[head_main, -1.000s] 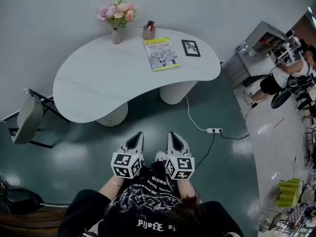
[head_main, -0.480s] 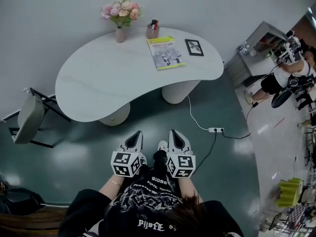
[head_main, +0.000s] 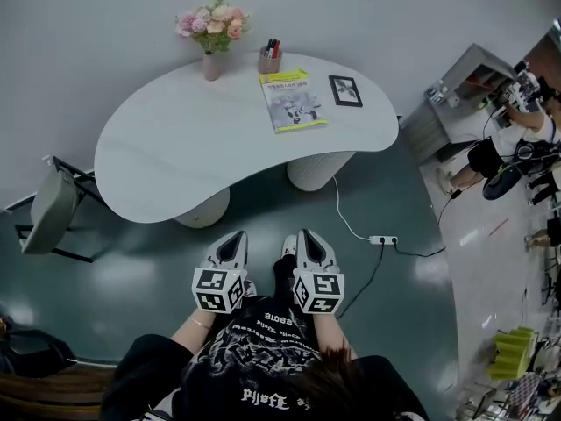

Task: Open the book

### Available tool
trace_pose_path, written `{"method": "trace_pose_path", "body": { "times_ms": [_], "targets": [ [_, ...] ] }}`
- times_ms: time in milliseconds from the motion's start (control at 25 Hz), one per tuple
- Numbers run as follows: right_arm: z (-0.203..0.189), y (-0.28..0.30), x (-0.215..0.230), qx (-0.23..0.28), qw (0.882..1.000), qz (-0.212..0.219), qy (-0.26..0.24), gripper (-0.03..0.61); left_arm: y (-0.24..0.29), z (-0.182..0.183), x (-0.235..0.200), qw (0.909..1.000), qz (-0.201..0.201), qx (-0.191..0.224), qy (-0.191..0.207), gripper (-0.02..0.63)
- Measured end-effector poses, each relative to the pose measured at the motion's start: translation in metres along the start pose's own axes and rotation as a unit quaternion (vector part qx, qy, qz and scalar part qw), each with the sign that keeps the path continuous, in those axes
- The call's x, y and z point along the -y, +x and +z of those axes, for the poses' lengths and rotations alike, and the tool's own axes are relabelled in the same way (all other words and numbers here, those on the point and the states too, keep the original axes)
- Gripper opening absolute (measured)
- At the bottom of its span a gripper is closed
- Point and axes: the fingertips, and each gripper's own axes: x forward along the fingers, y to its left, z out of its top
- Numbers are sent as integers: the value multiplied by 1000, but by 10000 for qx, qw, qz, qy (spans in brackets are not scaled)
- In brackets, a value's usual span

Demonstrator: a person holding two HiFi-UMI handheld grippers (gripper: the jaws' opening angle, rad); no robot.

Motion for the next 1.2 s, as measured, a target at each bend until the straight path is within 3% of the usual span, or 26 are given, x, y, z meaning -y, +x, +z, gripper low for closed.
{"method": "trace_pose_path", "body": {
  "times_ms": [480,760,1000,1200],
  "targets": [
    [32,71,66,-108,9994,338,23,28,82,31,14,9995,285,-35,163,23],
    [40,112,103,-317,9982,501,27,28,135,40,16,9988,435,-225,56,23],
    [60,145,137,-366,9974,621,-44,28,180,63,25,9986,469,-224,118,23],
    [78,168,161,-341,9966,747,-106,28,207,75,26,9977,644,-195,-49,23]
  ]
}}
